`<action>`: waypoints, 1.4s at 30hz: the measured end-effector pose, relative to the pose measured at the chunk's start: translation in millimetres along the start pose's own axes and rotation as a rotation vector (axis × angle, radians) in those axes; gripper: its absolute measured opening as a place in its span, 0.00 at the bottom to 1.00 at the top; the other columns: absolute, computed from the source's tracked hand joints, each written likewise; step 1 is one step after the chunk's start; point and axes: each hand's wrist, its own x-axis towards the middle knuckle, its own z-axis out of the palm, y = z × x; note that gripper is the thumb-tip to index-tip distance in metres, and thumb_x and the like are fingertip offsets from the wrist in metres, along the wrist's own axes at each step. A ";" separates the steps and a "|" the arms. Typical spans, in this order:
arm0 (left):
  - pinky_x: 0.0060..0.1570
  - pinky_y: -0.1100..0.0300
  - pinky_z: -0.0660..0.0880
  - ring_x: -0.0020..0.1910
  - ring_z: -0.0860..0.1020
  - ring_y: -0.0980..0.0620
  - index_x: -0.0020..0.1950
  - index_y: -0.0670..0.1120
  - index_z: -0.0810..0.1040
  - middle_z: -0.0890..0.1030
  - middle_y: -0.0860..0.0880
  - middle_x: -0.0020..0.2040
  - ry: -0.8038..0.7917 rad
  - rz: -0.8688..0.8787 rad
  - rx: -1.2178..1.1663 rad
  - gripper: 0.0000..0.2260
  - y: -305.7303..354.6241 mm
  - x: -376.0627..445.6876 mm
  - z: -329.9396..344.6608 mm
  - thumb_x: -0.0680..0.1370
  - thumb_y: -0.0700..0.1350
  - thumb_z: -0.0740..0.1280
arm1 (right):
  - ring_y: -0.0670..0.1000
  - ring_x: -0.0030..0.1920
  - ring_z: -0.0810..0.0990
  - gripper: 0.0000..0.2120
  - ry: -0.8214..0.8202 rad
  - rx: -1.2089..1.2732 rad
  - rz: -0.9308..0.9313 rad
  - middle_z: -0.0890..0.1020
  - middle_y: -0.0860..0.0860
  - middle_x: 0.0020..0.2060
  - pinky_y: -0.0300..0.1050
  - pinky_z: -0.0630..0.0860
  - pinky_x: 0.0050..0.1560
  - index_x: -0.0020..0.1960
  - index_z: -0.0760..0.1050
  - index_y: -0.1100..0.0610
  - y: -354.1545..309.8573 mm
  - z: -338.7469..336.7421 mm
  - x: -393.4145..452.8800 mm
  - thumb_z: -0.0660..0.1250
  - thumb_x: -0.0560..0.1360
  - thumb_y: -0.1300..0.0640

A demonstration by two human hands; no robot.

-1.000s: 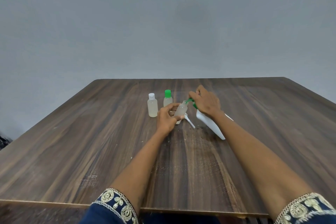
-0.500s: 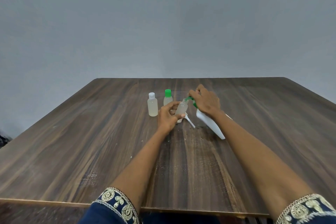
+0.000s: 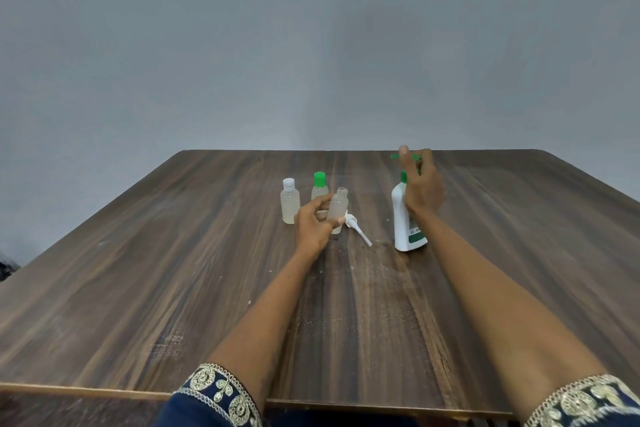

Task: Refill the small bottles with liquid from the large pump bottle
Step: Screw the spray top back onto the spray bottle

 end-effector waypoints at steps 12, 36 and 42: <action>0.49 0.58 0.77 0.43 0.79 0.54 0.57 0.43 0.79 0.80 0.51 0.45 0.039 -0.064 -0.036 0.20 -4.3 -4.3 -1.8 0.67 0.33 0.75 | 0.55 0.56 0.74 0.32 0.465 -0.224 -0.154 0.77 0.51 0.53 0.55 0.62 0.60 0.57 0.72 0.56 7.7 8.6 -16.5 0.56 0.71 0.29; 0.48 0.54 0.78 0.46 0.81 0.48 0.50 0.51 0.78 0.82 0.45 0.47 0.128 -0.121 -0.039 0.18 -25.8 1.3 -34.6 0.66 0.33 0.75 | 0.60 0.60 0.76 0.12 -0.520 -0.840 -0.175 0.80 0.60 0.58 0.48 0.72 0.54 0.58 0.77 0.61 -4.9 74.7 -44.4 0.58 0.80 0.63; 0.51 0.50 0.79 0.46 0.82 0.48 0.52 0.47 0.79 0.81 0.47 0.47 0.107 -0.119 -0.046 0.19 -26.2 -0.8 -23.7 0.65 0.33 0.75 | 0.61 0.58 0.76 0.13 -0.156 -0.549 -0.168 0.78 0.60 0.57 0.51 0.71 0.49 0.63 0.73 0.61 -28.3 72.4 -37.6 0.60 0.80 0.60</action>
